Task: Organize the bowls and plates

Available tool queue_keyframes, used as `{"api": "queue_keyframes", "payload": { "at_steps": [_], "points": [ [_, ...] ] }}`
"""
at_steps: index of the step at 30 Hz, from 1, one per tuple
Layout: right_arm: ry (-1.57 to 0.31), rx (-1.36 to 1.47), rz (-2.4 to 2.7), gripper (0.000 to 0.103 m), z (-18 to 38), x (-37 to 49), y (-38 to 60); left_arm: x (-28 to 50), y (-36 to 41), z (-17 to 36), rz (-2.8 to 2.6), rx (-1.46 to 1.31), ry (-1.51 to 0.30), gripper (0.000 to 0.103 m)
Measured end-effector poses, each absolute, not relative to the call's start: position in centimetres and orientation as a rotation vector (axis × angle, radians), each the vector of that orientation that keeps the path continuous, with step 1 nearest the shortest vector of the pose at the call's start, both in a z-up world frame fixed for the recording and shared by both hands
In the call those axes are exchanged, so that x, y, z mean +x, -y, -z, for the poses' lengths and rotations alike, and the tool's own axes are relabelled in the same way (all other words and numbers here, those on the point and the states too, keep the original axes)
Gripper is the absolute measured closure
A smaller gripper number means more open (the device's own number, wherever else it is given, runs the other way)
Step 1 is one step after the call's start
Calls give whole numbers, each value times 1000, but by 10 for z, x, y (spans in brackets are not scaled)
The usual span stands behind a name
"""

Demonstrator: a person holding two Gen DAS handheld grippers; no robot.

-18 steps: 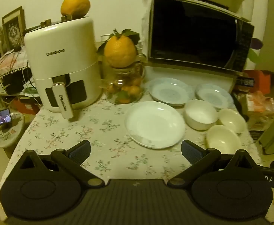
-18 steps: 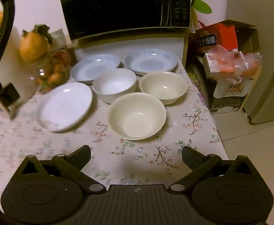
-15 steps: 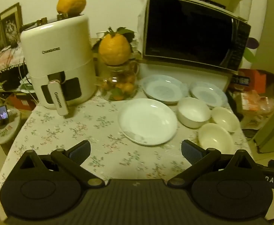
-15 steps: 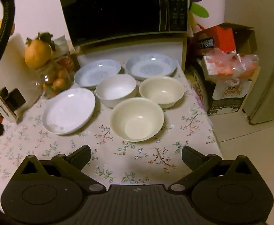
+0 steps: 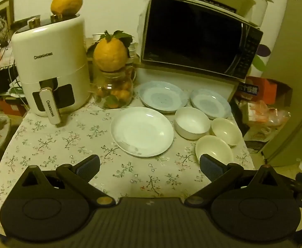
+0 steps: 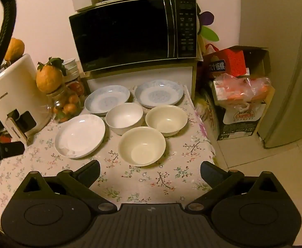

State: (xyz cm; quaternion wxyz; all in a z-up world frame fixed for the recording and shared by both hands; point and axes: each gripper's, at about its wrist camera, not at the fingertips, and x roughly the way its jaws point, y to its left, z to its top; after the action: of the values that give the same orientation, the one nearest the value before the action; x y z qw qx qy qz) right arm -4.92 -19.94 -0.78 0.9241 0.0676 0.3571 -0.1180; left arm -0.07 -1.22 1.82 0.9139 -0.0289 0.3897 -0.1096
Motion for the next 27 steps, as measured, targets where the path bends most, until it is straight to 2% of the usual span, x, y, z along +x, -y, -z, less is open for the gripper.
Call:
{"api": "queue_keyframes", "payload": {
  "at_steps": [27],
  "points": [
    [-764,147,218,2,7,-35,205,19,46,-22,230,43,-839,0]
  ]
}}
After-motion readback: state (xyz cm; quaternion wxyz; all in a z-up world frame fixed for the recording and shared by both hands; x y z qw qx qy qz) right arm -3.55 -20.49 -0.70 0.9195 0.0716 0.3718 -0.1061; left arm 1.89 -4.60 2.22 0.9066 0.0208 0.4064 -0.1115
